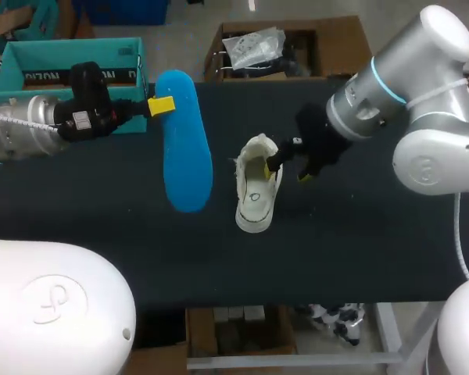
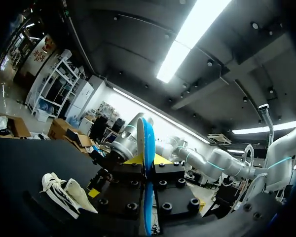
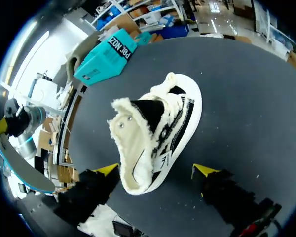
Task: Open the shoe tongue, take the insole out of the shoe, put the insole back into the shoe, and pack the shoe into the shoebox
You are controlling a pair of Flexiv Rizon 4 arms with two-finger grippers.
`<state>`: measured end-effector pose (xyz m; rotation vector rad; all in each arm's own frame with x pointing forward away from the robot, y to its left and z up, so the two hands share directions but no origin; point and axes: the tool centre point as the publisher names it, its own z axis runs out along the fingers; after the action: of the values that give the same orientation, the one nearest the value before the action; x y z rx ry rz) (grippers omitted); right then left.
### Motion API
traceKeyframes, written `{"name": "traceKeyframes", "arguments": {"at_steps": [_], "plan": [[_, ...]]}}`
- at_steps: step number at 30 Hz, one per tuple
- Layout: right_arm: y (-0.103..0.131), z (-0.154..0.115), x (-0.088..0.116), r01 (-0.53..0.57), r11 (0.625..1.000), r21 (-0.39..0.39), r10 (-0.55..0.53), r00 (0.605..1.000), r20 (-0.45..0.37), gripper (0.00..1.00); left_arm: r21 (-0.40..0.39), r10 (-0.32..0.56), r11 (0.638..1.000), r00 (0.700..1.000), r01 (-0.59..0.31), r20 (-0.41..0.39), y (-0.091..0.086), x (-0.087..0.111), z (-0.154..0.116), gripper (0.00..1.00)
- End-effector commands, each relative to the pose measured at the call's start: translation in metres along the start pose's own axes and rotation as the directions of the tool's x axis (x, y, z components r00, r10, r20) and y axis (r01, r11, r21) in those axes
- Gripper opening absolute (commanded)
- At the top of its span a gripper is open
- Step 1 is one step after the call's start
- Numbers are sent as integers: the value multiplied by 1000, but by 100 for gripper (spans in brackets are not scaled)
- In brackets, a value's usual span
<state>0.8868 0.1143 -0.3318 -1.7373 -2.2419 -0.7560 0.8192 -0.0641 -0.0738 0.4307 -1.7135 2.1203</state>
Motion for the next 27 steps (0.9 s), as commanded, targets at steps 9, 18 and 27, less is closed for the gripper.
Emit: {"name": "traceKeyframes", "arguments": {"at_steps": [9,18,27], "plan": [[-18,-12,-5,-255,962,97,270,939,-210,100,3,-1,1000,964,0,265,0,5,0,0],[2,-14,2,-378,905,193,409,898,-163,100,3,-1,1000,964,0,265,0,5,0,0],[-10,-25,16,-717,573,397,788,614,-29,100,3,-1,1000,964,0,265,0,5,0,0]]}}
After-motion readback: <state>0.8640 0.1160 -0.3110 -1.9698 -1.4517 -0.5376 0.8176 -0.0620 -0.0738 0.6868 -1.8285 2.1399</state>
